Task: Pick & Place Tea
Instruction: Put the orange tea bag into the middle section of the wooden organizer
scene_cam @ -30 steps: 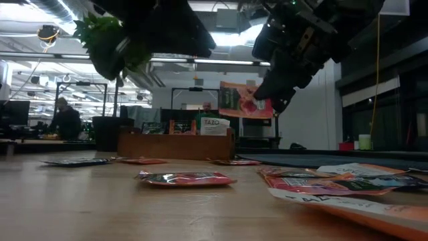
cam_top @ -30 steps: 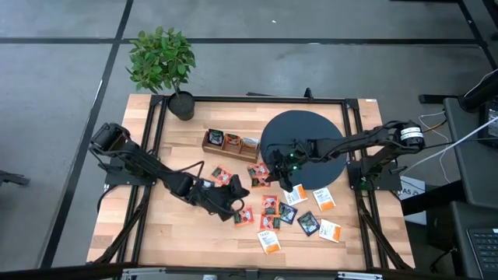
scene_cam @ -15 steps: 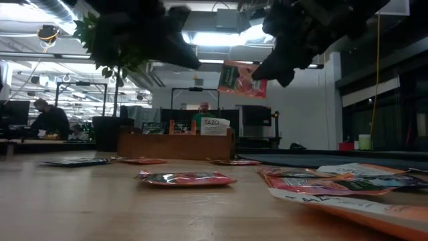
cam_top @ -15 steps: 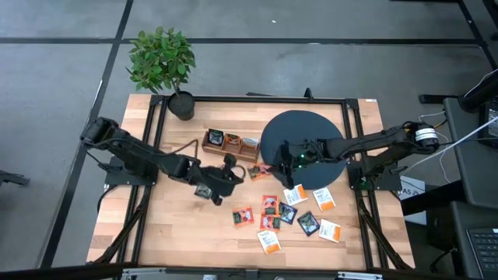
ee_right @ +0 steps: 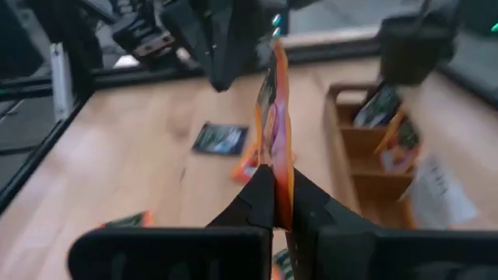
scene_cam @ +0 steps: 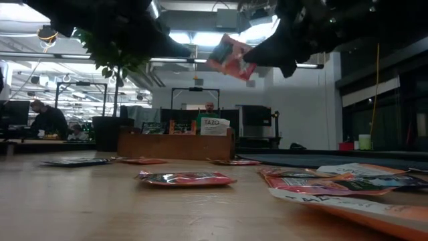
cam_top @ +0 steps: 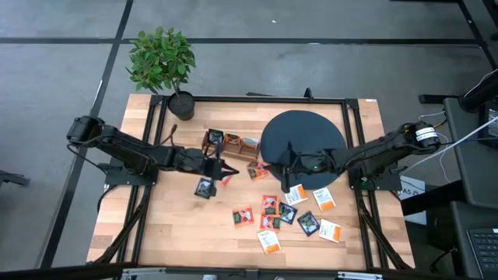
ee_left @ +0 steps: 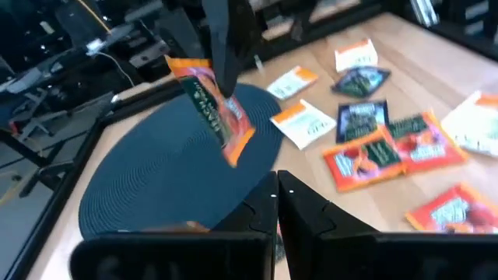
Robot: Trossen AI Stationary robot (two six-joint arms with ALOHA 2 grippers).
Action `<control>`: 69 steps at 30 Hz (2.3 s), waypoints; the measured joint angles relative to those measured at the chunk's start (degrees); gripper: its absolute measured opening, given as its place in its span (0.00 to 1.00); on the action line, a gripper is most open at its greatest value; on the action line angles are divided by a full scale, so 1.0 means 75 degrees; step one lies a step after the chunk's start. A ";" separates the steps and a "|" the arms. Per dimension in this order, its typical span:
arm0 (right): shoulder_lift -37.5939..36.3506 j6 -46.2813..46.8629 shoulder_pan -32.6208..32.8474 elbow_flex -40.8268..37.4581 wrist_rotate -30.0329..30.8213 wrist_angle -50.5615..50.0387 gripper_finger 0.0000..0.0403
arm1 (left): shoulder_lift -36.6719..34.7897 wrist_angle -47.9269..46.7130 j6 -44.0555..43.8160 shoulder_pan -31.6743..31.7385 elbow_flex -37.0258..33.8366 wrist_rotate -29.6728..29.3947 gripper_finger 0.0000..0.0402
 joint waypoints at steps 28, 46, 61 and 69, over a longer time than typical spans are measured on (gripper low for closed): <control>-0.0041 -0.1834 0.0260 -0.0342 0.0860 0.2644 0.04 | 0.0055 0.2421 -0.1996 0.0543 0.0007 -0.0206 0.46; -0.0041 -0.1972 0.0257 -0.0342 0.0860 0.2794 0.04 | 0.0475 0.3153 -0.2100 0.0543 0.0178 0.0128 0.45; -0.0041 -0.1997 0.0257 -0.0342 0.0858 0.2845 0.04 | 0.0799 0.2420 -0.1963 0.0683 0.0777 0.0129 0.44; -0.0041 -0.2159 0.0254 -0.0342 0.0860 0.2842 0.04 | 0.0848 0.2479 -0.1782 0.0689 0.0825 0.0125 0.30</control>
